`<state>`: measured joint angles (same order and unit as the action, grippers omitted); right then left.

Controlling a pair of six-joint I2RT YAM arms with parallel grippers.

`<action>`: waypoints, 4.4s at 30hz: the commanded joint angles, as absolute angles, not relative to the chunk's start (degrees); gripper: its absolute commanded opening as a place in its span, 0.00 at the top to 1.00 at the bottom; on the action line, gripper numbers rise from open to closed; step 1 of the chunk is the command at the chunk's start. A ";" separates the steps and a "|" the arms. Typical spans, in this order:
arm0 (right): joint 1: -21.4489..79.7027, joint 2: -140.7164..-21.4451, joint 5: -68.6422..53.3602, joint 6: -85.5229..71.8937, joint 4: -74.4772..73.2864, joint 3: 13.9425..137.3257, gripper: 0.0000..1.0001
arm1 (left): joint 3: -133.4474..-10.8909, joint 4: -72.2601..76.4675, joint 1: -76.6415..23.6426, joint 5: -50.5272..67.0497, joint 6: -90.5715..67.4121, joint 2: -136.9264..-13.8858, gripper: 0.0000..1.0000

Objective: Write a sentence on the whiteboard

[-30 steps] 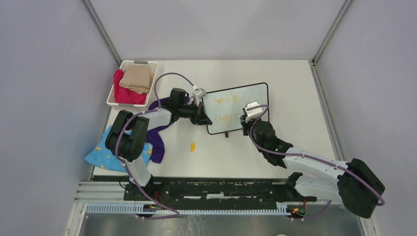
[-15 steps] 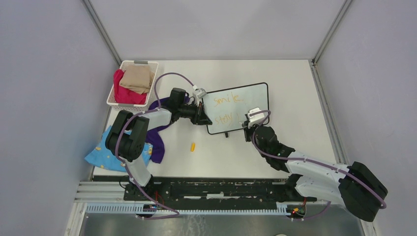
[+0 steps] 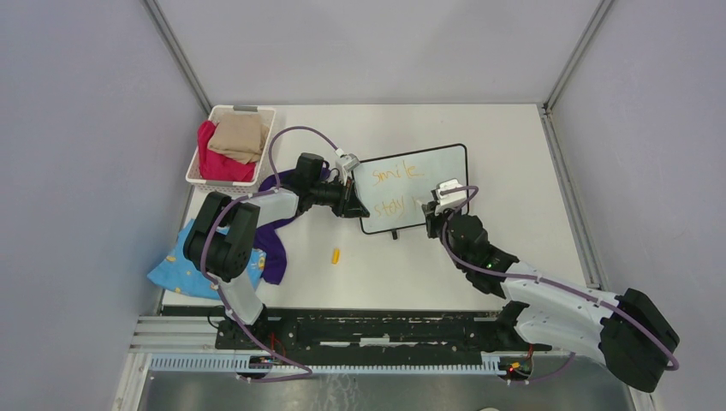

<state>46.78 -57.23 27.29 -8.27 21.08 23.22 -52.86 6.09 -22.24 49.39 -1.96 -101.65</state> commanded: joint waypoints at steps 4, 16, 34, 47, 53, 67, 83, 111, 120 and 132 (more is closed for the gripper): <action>46.71 -58.56 29.53 -7.16 23.30 27.43 1.00 | -51.49 -1.83 -24.61 41.50 3.26 -105.15 0.98; 46.58 -59.06 30.16 -7.60 22.44 26.48 1.00 | -51.59 -1.93 -24.62 41.45 3.30 -105.47 0.98; 46.45 -62.53 28.72 -7.75 22.77 27.24 1.00 | -51.59 -2.01 -24.65 41.31 3.25 -105.29 0.98; 46.53 -62.10 27.63 -9.40 21.27 25.67 1.00 | -51.59 -2.11 -24.62 41.25 3.17 -105.42 0.98; 46.01 -61.90 30.98 -9.40 17.59 25.85 1.00 | -51.60 -2.11 -24.62 41.27 3.17 -105.55 0.98; 45.66 -56.39 29.95 -8.72 17.56 25.22 1.00 | -51.59 -1.97 -24.74 41.22 3.09 -105.61 0.98; 45.52 -59.18 30.06 -7.83 20.39 27.69 1.00 | -51.68 -2.15 -24.71 41.27 3.07 -105.73 0.98; 45.24 -58.26 29.24 -10.82 20.00 21.60 1.00 | -52.03 -2.46 -24.70 41.29 2.99 -106.25 0.98; 45.13 -55.86 30.65 -9.12 20.34 24.87 1.00 | -52.03 -2.50 -24.71 41.22 2.99 -106.26 0.98; 43.69 -58.13 30.09 -8.52 21.19 26.90 1.00 | -52.11 -2.64 -24.79 41.36 2.99 -106.30 0.98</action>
